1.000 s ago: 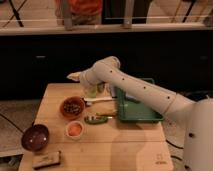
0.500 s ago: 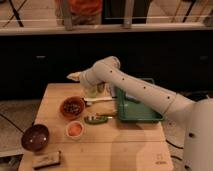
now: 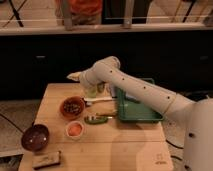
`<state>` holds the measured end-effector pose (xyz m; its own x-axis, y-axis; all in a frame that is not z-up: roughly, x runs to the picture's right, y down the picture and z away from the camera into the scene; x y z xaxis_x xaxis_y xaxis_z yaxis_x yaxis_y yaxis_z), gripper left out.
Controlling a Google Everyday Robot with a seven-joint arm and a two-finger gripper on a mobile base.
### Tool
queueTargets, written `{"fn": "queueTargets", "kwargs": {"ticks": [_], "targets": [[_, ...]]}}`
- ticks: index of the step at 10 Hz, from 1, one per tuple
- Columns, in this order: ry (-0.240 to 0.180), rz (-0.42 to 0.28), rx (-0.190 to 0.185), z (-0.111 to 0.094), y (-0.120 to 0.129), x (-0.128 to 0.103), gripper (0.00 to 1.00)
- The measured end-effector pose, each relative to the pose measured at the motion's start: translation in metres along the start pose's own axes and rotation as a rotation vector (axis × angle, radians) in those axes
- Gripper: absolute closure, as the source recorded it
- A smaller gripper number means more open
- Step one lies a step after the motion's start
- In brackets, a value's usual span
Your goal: Place grapes in red bowl
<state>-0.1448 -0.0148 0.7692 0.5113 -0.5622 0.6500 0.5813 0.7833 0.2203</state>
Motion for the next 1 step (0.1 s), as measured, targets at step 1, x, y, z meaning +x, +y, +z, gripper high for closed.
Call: {"fn": "queueTargets", "kwargs": {"ticks": [1], "targets": [[0.0,0.0,0.0,0.0,0.0,0.0,0.2]]}}
